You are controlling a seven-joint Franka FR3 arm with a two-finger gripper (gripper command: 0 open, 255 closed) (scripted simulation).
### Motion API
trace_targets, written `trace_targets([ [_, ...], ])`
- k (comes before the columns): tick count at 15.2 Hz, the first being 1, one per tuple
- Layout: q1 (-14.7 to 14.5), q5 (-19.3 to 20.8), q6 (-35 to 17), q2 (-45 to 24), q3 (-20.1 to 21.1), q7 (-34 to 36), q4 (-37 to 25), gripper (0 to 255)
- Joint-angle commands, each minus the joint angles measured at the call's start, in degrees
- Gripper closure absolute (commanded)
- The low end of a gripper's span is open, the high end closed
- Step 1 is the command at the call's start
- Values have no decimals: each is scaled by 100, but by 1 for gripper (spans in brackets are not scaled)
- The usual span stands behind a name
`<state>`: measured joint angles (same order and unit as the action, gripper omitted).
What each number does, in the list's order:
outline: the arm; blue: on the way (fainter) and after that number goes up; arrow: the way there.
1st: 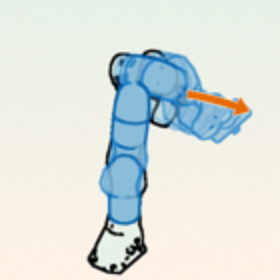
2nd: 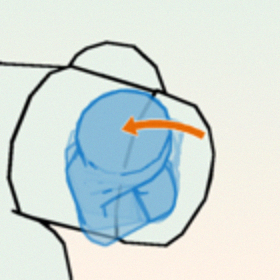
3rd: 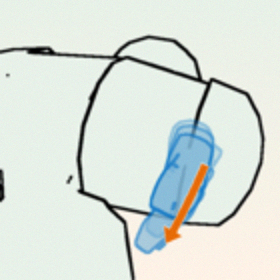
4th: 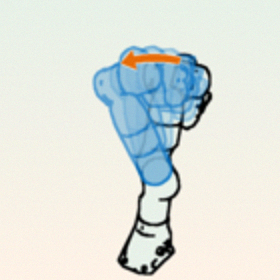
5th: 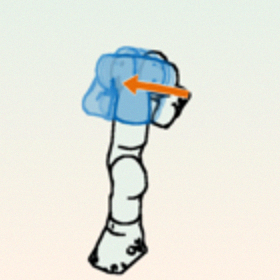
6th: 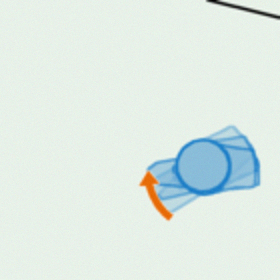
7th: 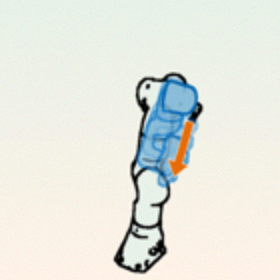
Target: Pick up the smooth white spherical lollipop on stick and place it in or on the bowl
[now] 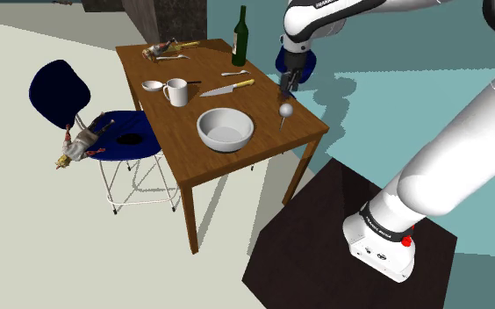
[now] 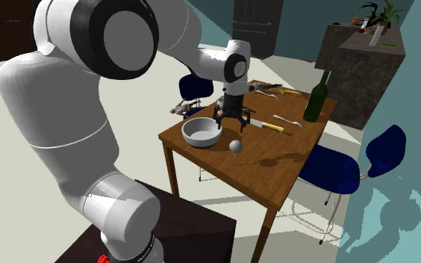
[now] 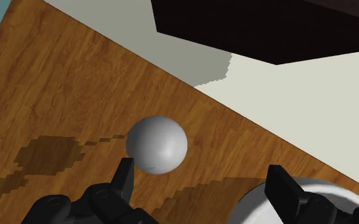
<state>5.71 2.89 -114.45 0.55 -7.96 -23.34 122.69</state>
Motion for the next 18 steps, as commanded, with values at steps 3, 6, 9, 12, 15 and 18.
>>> trace_targets([
  [3, 96, 3, -224, -894, -82, -234, -579, 0],
  [6, 104, 0, -375, -944, -82, -238, -479, 0],
  [9, 113, -7, -597, -1029, -85, -244, -340, 0],
  [12, 122, -14, -789, -1107, -87, -250, -227, 0],
  [15, 122, -14, -789, -1108, -87, -250, -228, 0],
  [18, 122, -14, -789, -1108, -87, -250, -228, 0],
])
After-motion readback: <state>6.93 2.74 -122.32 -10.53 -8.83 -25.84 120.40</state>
